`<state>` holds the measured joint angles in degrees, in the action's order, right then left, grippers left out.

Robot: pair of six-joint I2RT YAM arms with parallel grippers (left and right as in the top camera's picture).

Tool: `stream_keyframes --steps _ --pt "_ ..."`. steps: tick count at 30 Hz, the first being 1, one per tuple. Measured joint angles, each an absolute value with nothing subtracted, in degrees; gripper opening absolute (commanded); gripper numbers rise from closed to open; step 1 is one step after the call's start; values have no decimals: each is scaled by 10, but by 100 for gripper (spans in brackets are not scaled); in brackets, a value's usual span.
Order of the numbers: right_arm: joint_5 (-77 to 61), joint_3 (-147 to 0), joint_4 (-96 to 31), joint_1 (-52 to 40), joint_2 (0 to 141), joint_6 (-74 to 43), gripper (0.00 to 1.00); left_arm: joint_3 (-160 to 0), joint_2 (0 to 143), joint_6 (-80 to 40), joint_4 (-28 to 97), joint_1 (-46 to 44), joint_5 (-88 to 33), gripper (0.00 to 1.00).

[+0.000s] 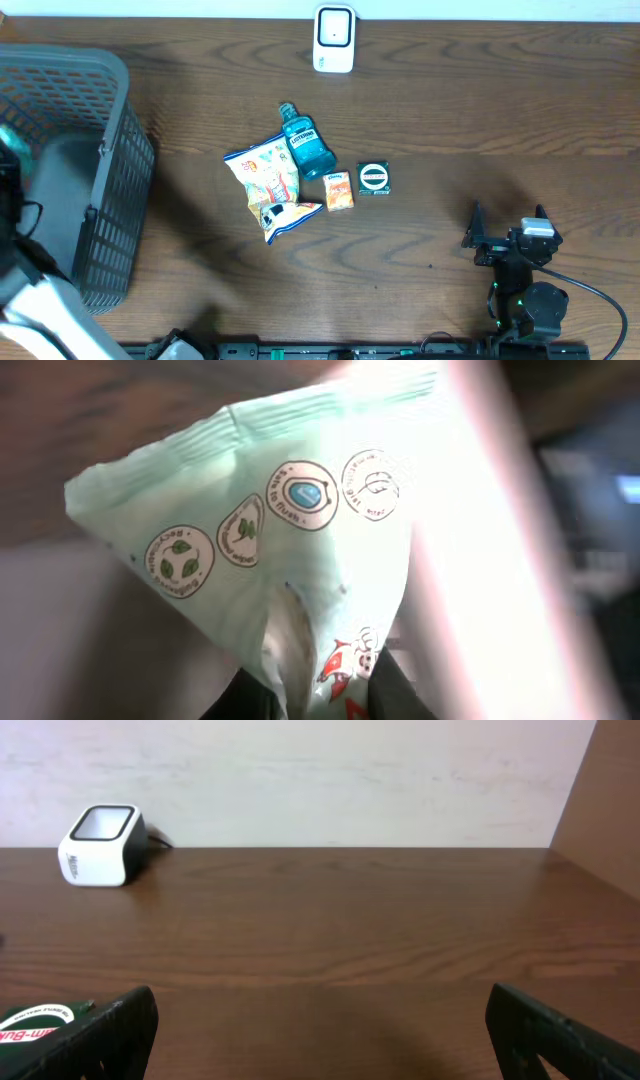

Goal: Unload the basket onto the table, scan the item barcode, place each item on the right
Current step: 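Reach the left gripper into the basket and grasp the mint-green wipes pack, then carry the wipes pack past the scanner and drop it on the table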

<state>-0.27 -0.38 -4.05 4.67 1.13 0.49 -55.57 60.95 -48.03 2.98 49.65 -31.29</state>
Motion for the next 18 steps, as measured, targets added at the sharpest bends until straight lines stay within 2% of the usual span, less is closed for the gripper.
stream_keyframes --steps 3,7,12,18 --pt "-3 -4 -41 47 11 5 99 -557 546 -513 -16 465 -346 8" --pt "-3 -4 -41 47 11 5 99 -558 485 -534 -31 380 -374 8" --pt "-3 -4 -41 47 11 5 99 -558 467 -512 -30 221 -384 8" --pt "-3 -4 -41 47 11 5 99 -558 517 -437 -30 26 -366 8"
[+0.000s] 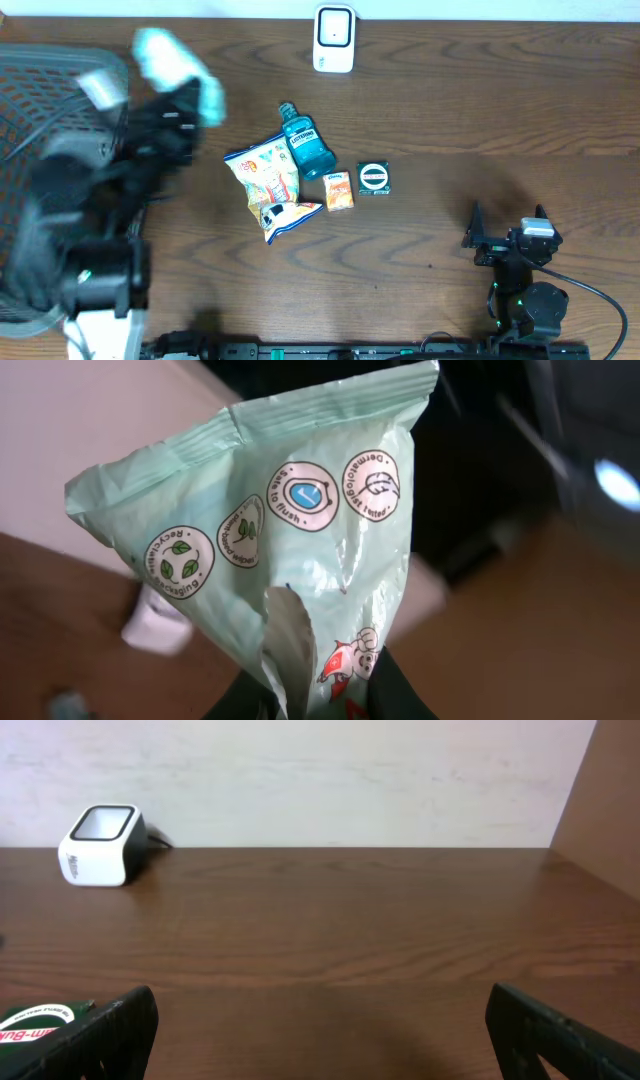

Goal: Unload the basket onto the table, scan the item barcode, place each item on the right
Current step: 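Carry the wipes pack past the scanner and drop it on the table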

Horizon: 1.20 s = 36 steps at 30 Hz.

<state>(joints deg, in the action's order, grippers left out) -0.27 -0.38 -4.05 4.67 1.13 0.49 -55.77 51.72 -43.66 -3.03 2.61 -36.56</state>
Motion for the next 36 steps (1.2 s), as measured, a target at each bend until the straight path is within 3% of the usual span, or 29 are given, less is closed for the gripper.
stream_keyframes --steps 8,14,21,29,31,34,35,36 --pt "-3 -4 -41 47 11 5 99 -557 691 -360 -67 -221 -253 9" --pt "-3 -4 -40 47 13 5 99 -559 885 -344 -255 -354 -186 11" --pt "-3 -4 -41 47 14 5 99 -560 1094 -369 -477 -453 -135 11" --pt "-3 -4 -41 47 14 5 99 -560 1178 -412 -489 -493 -76 17" --pt "-3 -4 -41 47 14 5 99 -560 1177 -416 -479 -493 -71 33" --pt "-3 -4 -40 47 14 5 99 -560 1176 -409 -453 -493 -65 83" --pt "-3 -4 -41 47 14 5 99 -560 1176 -403 -446 -493 -64 94" --pt "-3 -4 -41 47 14 5 99 -560 1176 -399 -441 -493 -62 97"
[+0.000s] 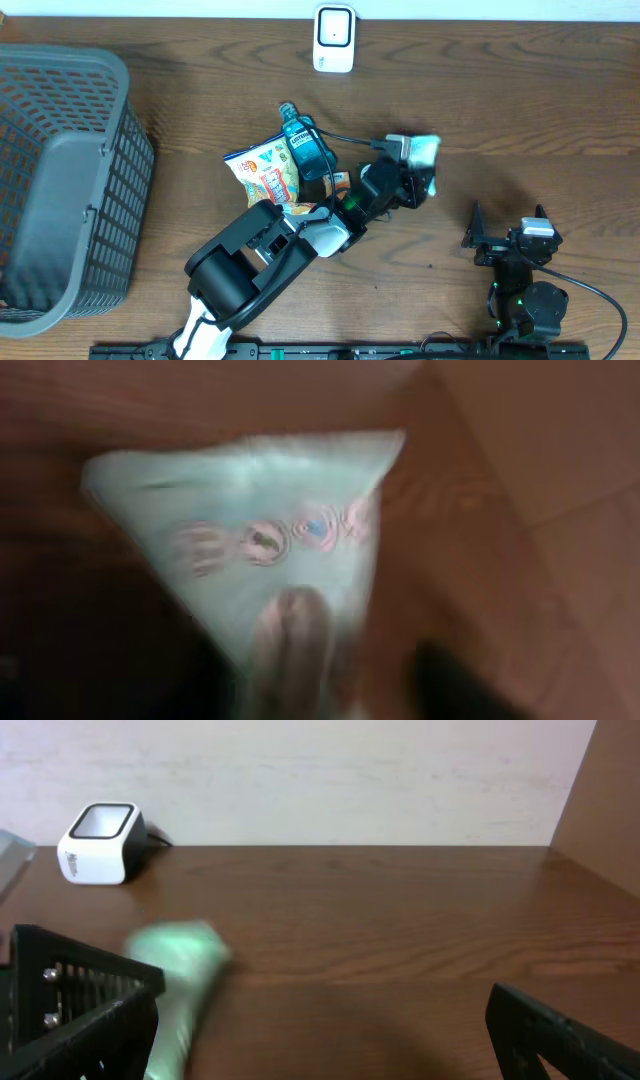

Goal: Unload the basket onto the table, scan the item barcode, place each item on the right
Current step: 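Carry the wipes pack past the scanner and drop it on the table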

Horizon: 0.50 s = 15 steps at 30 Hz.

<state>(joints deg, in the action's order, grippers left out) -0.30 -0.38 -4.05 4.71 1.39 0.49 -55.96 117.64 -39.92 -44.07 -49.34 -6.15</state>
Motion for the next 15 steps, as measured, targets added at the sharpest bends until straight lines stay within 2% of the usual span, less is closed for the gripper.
stream_keyframes --steps 3,6,10,15 --pt "-3 -4 -41 47 14 5 99 -560 1174 -388 -428 -493 -60 100" --pt "-3 -4 -41 47 14 5 99 -560 1151 -356 -394 -493 -60 98" --pt "-3 -4 -41 47 14 5 99 -567 1065 -278 -264 -493 -27 98" --pt "-3 -4 -41 47 14 5 99 -625 939 -156 -115 -487 83 98"
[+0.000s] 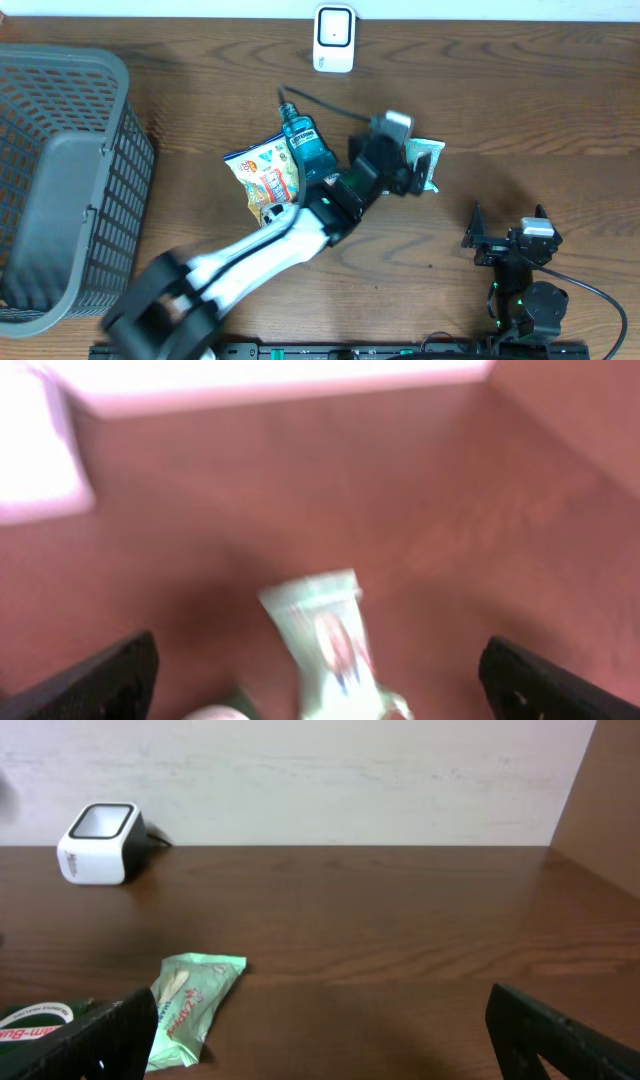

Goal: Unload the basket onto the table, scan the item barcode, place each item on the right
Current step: 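Carry the wipes pack past the scanner and drop it on the table, then retract the left arm to rest and raise the right arm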

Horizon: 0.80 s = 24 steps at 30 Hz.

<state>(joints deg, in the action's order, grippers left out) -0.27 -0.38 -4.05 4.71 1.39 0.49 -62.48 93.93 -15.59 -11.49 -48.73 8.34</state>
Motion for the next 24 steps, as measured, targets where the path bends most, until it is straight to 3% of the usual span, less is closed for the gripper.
stream_keyframes --steps 13,24 --pt "-3 -4 -41 47 14 5 99 -740 714 239 -59 -416 345 98" --pt "-3 -4 -40 47 14 5 99 -728 595 329 64 -402 332 98"
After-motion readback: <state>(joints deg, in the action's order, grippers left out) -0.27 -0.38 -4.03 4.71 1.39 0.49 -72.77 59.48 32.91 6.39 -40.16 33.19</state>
